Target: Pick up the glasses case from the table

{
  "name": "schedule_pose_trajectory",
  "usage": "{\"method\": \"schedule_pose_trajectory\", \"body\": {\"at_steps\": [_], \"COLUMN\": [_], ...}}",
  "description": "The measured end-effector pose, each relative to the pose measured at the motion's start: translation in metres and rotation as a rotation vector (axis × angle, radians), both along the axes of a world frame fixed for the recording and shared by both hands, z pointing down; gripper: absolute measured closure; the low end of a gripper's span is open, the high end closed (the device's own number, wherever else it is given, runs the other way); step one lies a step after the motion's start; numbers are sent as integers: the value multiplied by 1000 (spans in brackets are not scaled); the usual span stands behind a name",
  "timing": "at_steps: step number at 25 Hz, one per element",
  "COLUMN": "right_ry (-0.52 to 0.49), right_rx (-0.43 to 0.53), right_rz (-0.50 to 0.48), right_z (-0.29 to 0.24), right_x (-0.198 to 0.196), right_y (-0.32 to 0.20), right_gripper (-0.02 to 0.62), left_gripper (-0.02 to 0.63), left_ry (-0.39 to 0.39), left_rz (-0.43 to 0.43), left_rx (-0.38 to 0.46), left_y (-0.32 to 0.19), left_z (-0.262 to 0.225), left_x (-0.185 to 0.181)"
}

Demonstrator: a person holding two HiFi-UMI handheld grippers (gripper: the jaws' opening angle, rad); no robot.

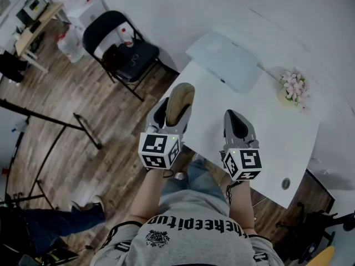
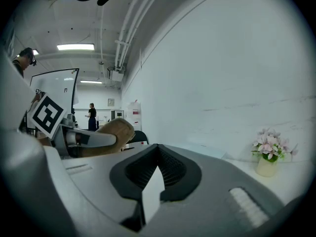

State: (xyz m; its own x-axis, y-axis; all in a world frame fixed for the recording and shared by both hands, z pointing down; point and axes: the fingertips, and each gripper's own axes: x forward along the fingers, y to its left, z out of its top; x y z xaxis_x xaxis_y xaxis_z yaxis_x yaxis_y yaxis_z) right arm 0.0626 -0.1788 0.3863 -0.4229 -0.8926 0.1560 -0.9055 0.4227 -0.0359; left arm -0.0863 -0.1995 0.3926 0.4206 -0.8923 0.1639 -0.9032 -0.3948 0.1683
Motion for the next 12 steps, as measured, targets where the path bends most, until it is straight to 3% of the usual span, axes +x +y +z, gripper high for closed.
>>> {"method": "schedule_pose_trajectory", "body": {"at_steps": [12], "right_ry": [9], "right_rx": [60], "right_rz": [14], "right_z": [-21], "right_x": [-20], "right_y": [31], "right_gripper": [592], "left_gripper": [305], "left_ry": [36], "left_rz": [0], "left_rx": [75], "left_y": [30], "left_z": [-21], "left_x": [-24]}}
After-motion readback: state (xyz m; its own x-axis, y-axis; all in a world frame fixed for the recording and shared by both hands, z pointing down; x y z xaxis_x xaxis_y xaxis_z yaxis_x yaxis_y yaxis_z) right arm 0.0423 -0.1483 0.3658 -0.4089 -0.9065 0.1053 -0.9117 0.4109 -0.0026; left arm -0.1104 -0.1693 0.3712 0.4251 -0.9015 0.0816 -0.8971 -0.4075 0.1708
